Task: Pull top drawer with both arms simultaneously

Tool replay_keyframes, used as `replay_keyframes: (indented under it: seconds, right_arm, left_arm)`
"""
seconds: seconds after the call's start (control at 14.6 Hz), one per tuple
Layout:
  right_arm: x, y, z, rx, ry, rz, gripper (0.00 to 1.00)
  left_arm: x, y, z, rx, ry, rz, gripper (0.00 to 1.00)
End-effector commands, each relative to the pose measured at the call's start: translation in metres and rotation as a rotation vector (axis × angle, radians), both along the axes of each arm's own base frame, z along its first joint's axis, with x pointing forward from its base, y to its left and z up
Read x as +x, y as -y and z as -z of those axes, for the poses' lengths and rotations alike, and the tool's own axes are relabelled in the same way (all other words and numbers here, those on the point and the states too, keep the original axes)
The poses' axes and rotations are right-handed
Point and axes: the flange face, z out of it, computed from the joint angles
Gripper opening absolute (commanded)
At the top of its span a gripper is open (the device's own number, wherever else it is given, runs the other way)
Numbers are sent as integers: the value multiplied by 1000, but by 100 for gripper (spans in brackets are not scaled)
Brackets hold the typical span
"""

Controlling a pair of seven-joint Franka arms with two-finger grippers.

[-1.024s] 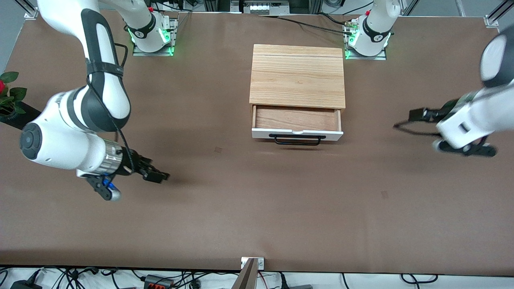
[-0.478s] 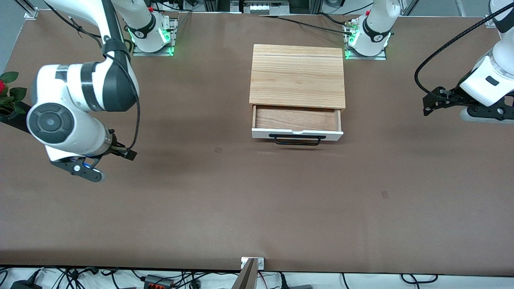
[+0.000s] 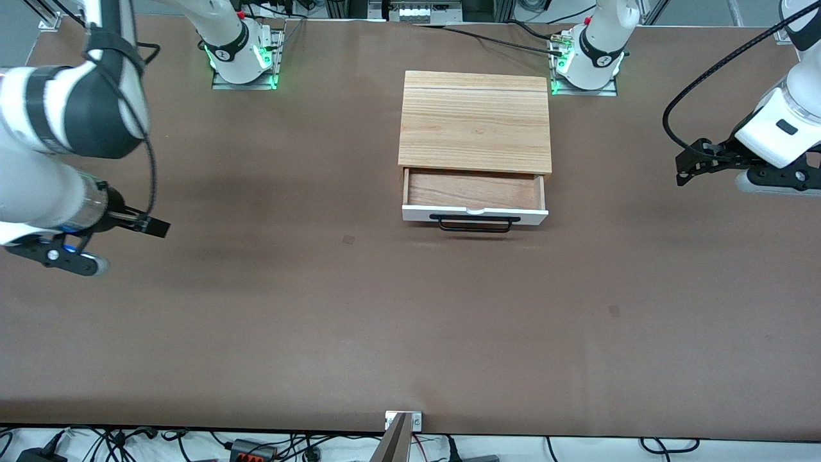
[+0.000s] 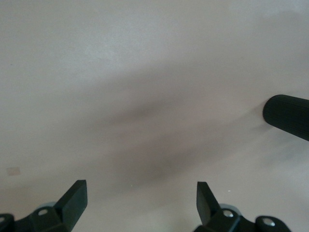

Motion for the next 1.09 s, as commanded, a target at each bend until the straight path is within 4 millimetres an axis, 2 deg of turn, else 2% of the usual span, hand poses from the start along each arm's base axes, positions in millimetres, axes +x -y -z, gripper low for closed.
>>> replay_keyframes:
  seconds: [0.0,0.2,0.27,0.48,0.68,0.82,1.02]
  right_arm:
    - [-3,6,-5,62,-2,3,100]
    - [0,19,-8,68,10,13,100]
    - [-4,31,-14,82,16,32,100]
    - [-18,39,-19,171,25,11,100]
    - [-41,38,-22,178,66,-30,100]
    - [-73,52,-19,182,84,-16,100]
    - [-87,45,-10,175,134,-62,100]
  left_arm:
    - [-7,7,-8,-44,-11,-52,100]
    - [-15,6,-9,-85,-94,-71,100]
    - [-15,7,-10,-78,-91,-62,100]
    - [-10,8,-12,-22,-55,-47,100]
    - [-3,2,-7,-20,-41,-57,100]
    - [-2,2,-6,-14,-42,-55,100]
    - [-3,1,-9,-13,-39,-57,100]
